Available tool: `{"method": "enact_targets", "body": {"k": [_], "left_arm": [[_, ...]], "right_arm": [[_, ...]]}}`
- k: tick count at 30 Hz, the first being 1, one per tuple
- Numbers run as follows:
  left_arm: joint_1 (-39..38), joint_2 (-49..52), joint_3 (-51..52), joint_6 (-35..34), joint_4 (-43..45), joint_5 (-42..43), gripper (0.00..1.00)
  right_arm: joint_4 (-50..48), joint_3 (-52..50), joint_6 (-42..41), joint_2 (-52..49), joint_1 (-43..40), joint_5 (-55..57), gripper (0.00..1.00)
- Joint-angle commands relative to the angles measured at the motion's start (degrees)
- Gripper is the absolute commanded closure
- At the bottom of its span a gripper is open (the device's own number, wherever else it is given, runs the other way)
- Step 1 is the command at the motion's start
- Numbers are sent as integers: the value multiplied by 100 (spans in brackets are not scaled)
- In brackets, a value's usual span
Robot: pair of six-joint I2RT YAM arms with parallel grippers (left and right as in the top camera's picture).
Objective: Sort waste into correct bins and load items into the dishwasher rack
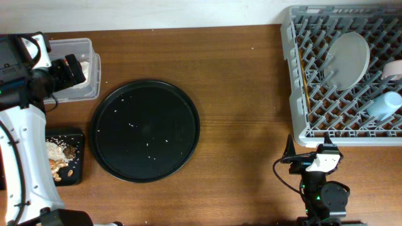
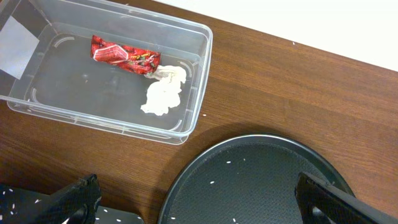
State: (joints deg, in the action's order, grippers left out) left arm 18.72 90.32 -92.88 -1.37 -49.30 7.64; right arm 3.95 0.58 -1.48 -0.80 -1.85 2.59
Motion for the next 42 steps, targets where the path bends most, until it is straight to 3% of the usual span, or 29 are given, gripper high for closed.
{"method": "enact_targets", "body": {"k": [1, 17, 29, 33, 38, 42], "left_arm": [[17, 9, 4, -37, 9, 0, 1], [17, -50, 4, -37, 7, 2, 1], [-107, -1744, 415, -33, -68, -76, 1], [-328, -2006, 710, -35, -782, -348, 1], [-909, -2413, 1906, 260, -911, -339, 1], [-1471, -2824, 3292, 684, 175, -337, 1]], "right_arm": [[55, -26, 17, 61, -44, 68, 2], [55, -26, 17, 61, -44, 68, 2], [55, -26, 17, 61, -44, 70, 2], [55, -26, 17, 61, -44, 70, 2], [55, -26, 17, 61, -44, 68, 1], [55, -26, 17, 61, -44, 70, 2]]}}
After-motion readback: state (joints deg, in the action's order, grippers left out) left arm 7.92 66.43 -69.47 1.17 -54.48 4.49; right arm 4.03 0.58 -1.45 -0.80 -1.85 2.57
